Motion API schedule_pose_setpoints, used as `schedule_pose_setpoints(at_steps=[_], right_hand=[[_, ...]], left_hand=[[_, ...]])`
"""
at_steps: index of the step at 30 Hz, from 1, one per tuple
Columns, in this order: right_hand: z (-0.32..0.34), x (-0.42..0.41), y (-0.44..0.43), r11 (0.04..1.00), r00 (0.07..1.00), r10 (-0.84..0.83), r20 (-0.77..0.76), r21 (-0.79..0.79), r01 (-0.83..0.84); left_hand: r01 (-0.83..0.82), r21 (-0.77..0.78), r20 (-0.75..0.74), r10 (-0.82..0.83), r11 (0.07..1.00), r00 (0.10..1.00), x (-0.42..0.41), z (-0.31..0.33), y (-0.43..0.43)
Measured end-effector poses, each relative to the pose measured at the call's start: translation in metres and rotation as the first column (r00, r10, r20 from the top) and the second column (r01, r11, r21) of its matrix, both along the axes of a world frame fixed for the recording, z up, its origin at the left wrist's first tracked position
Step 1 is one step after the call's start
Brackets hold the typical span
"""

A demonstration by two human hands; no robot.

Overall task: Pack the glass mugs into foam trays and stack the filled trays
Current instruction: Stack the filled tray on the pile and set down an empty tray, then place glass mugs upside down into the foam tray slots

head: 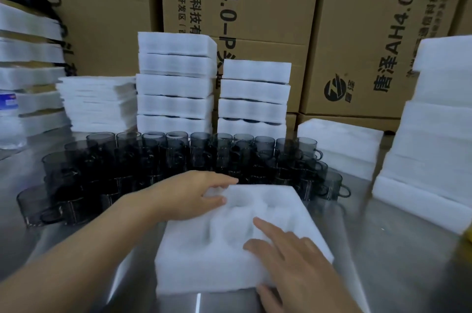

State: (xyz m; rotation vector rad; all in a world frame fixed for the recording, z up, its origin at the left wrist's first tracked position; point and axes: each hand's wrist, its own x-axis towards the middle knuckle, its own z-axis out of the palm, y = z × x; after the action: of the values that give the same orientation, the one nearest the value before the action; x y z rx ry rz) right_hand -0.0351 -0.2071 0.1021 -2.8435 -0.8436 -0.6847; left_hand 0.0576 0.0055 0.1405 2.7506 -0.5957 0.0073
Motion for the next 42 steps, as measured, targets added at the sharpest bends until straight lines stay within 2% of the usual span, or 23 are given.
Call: schedule_pose_setpoints(at_steps=[6, 8, 11, 13, 17, 21, 26, 29, 33, 36, 39, 42], right_hand=[[-0.001, 0.0, 0.006, 0.998, 0.996, 0.068, -0.053, 0.007, -0.068], [0.009, 0.002, 0.008, 0.999, 0.998, 0.026, -0.055, 0.035, -0.024], [0.027, 0.027, 0.009, 0.982, 0.993, 0.052, -0.102, 0.187, -0.033], [0.036, 0.058, 0.008, 0.945, 0.992, 0.094, -0.08, 0.321, -0.064], [0.058, 0.13, 0.013, 0.881, 0.989, -0.032, -0.143, 0.463, 0.095], [0.058, 0.172, 0.033, 0.882, 0.948, -0.111, -0.298, 0.411, 0.232], [0.035, 0.187, 0.06, 0.93, 0.917, -0.338, -0.21, 0.071, 0.359], [0.037, 0.195, 0.058, 0.906, 0.885, -0.416, -0.209, -0.005, 0.424], [0.03, 0.201, 0.05, 0.903, 0.889, -0.425, -0.174, -0.014, 0.429], [0.025, 0.204, 0.044, 0.92, 0.917, -0.381, -0.12, 0.043, 0.389], [0.025, 0.202, 0.039, 0.924, 0.934, -0.336, -0.119, 0.149, 0.352], [0.031, 0.193, 0.037, 0.89, 0.952, -0.287, -0.104, 0.34, 0.305]], left_hand=[[-0.047, -0.166, 0.033, 0.053, 0.985, 0.998, 0.008, -0.017, 0.009], [-0.051, -0.206, 0.028, 0.058, 0.977, 0.998, 0.011, -0.022, 0.011], [-0.055, -0.319, 0.016, 0.064, 0.946, 0.998, 0.014, -0.029, 0.012], [-0.062, -0.378, 0.0, 0.068, 0.924, 0.998, 0.014, -0.033, 0.012], [-0.075, -0.417, -0.017, 0.074, 0.906, 0.997, 0.012, -0.037, 0.015], [-0.096, -0.412, -0.018, 0.097, 0.906, 0.995, 0.011, -0.036, 0.016], [-0.094, -0.401, 0.0, 0.103, 0.911, 0.995, 0.01, -0.036, 0.013], [-0.105, -0.39, -0.001, 0.114, 0.915, 0.993, 0.009, -0.035, 0.012], [-0.11, -0.367, 0.003, 0.119, 0.924, 0.993, 0.008, -0.035, 0.012], [-0.105, -0.356, 0.007, 0.115, 0.928, 0.993, 0.007, -0.034, 0.012], [-0.106, -0.346, 0.011, 0.118, 0.932, 0.993, 0.008, -0.033, 0.012], [-0.098, -0.343, 0.019, 0.111, 0.934, 0.994, 0.007, -0.033, 0.012]])
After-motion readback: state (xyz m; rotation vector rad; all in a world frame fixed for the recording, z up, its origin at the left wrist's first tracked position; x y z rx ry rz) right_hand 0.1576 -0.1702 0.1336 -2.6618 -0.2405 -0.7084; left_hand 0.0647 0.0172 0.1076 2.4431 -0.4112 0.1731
